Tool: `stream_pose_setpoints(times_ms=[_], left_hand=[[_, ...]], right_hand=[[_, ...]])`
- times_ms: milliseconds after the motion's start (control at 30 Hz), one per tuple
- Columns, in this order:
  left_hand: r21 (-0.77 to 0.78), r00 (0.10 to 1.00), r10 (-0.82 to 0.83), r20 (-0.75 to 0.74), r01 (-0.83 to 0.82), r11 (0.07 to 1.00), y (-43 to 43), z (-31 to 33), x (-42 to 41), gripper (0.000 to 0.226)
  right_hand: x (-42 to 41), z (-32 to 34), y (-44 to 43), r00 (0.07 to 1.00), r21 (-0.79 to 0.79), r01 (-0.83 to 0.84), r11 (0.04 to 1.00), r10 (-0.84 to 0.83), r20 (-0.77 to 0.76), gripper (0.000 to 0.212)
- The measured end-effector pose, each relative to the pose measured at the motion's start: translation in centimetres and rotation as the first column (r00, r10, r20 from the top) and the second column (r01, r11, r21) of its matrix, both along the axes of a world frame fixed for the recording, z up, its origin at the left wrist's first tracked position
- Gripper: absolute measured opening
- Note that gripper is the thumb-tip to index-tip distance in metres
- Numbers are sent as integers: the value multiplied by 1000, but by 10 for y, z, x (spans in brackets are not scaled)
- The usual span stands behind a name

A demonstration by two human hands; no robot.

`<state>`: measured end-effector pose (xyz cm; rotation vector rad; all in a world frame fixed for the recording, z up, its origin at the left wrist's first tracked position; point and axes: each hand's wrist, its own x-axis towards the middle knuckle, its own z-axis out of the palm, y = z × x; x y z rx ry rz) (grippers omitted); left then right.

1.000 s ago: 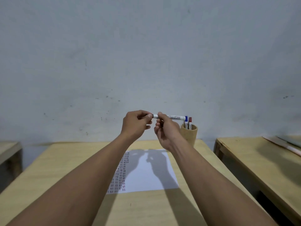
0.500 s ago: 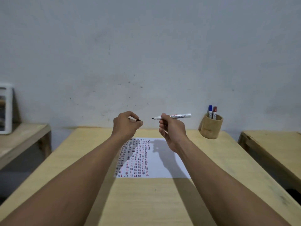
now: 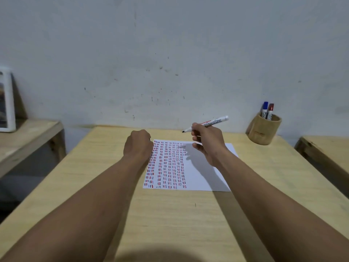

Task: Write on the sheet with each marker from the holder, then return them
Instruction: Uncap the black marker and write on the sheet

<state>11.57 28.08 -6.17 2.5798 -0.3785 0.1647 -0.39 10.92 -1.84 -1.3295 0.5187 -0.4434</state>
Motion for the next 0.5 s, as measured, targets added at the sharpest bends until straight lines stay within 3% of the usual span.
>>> stream_pose_setpoints(times_ms=[100, 233, 400, 500], left_hand=[[-9, 1000, -8, -14, 8, 1000, -1, 0, -1, 25], [-51, 1000, 10, 15, -9, 999, 7, 0, -11, 54], [-40, 999, -24, 49, 26, 999, 29, -8, -30, 43], [89, 997, -83, 6, 82, 993, 42, -18, -33, 47]], right_hand=[[1, -5, -3, 1000, -41, -3, 999, 4, 1, 9], [-1, -8, -5, 1000, -109, 11, 994, -10, 3, 14], [-1, -20, -6, 998, -329, 34, 944, -52, -45, 20], [-2, -31, -5, 996, -403, 2, 915, -39, -83, 19]])
